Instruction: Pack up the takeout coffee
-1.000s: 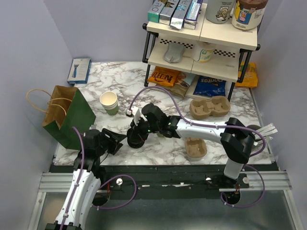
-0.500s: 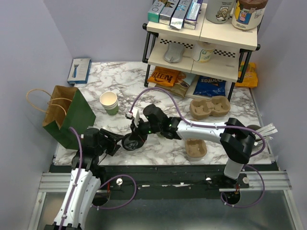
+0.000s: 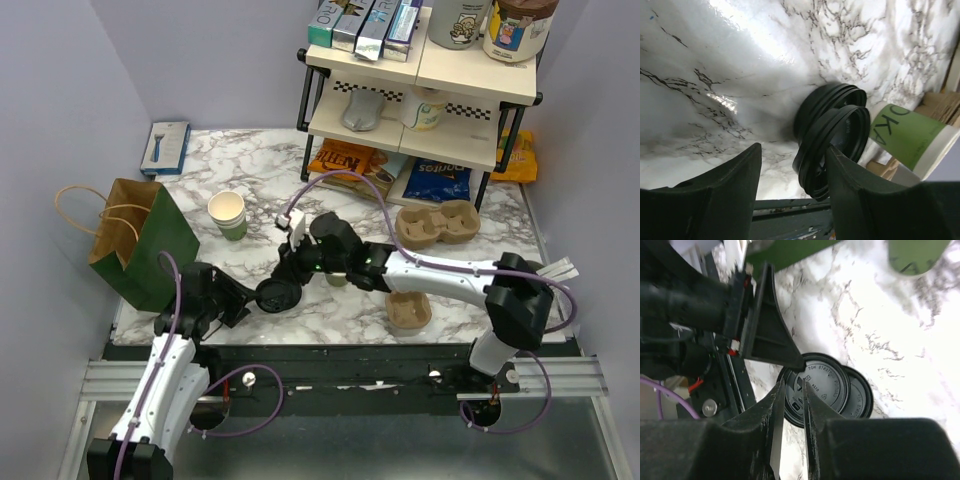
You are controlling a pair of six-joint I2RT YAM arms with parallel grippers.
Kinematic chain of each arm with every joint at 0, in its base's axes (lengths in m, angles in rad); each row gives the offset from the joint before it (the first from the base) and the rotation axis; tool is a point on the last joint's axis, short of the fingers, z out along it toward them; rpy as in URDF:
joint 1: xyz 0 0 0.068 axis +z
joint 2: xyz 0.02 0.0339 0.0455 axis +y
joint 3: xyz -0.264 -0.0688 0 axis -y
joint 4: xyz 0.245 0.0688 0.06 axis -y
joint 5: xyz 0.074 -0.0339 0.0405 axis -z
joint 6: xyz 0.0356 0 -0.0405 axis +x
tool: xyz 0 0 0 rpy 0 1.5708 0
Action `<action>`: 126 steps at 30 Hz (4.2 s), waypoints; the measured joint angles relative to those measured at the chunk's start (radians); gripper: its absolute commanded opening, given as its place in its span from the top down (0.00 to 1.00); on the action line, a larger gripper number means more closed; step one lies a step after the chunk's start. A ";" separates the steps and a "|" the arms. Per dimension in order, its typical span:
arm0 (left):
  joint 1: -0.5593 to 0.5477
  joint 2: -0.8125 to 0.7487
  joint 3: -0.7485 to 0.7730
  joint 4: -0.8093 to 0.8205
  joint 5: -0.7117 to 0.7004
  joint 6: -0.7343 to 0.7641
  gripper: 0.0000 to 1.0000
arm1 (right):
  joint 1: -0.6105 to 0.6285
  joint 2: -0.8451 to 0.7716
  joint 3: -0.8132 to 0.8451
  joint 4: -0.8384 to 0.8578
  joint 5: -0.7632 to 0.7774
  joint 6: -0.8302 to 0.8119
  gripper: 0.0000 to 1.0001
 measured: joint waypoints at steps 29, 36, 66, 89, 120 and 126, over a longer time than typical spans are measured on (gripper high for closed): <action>-0.033 0.176 -0.005 0.219 0.087 0.088 1.00 | -0.002 -0.126 -0.050 -0.039 0.170 0.095 0.69; -0.033 0.115 0.040 0.159 0.073 0.089 1.00 | -0.002 -0.165 -0.060 -0.040 0.149 0.011 0.64; -0.034 0.045 0.172 -0.174 -0.423 -0.103 1.00 | 0.056 0.241 0.166 -0.280 -0.085 -0.439 0.64; -0.034 0.056 0.132 -0.128 -0.422 -0.107 1.00 | 0.073 0.284 0.189 -0.280 0.178 -0.412 0.66; -0.034 0.033 0.122 -0.111 -0.400 -0.097 1.00 | 0.073 0.341 0.254 -0.318 0.322 -0.361 0.68; -0.034 0.033 0.115 -0.102 -0.390 -0.094 1.00 | 0.073 0.346 0.258 -0.332 0.323 -0.344 0.67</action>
